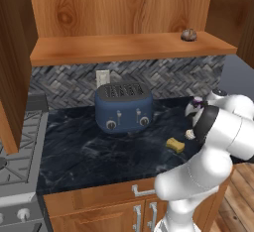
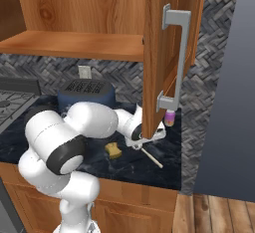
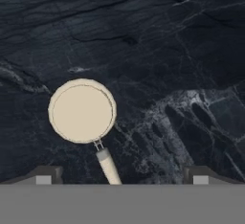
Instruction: Pick the sponge and dish brush from the cabinet and place them on the counter.
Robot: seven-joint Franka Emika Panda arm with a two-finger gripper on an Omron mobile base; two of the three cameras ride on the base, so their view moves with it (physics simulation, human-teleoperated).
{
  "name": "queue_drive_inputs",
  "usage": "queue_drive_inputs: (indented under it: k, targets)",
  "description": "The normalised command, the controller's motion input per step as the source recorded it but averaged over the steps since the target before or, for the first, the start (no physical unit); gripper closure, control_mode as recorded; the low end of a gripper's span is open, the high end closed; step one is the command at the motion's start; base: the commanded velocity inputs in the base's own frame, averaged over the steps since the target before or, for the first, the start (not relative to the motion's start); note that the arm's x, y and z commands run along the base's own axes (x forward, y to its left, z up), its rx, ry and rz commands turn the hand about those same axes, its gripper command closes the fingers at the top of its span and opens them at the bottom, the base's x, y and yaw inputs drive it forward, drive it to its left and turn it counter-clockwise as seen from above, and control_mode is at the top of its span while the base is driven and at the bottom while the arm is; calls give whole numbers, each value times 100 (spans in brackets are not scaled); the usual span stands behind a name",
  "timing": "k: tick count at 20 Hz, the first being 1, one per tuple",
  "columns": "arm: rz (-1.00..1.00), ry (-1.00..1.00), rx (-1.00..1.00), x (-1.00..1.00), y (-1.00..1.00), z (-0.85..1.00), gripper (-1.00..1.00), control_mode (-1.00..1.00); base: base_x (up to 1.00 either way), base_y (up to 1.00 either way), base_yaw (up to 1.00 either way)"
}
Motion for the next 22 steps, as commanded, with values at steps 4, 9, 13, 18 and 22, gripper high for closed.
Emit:
queue_drive_inputs:
  k: [4, 9, 13, 18, 22]
  targets:
    - [0, 0, 0, -23, 3, 23, -100, -100, 0, 0, 0]
    - [-2, -1, 0, -27, 4, 31, -100, -100, 0, 0, 0]
    - [-4, -3, 0, -25, 10, 35, -100, -100, 0, 0, 0]
    - [-4, -5, 0, -23, 20, 30, -100, -100, 0, 0, 0]
    - [-4, -3, 0, -25, 24, 32, -100, -100, 0, 0, 0]
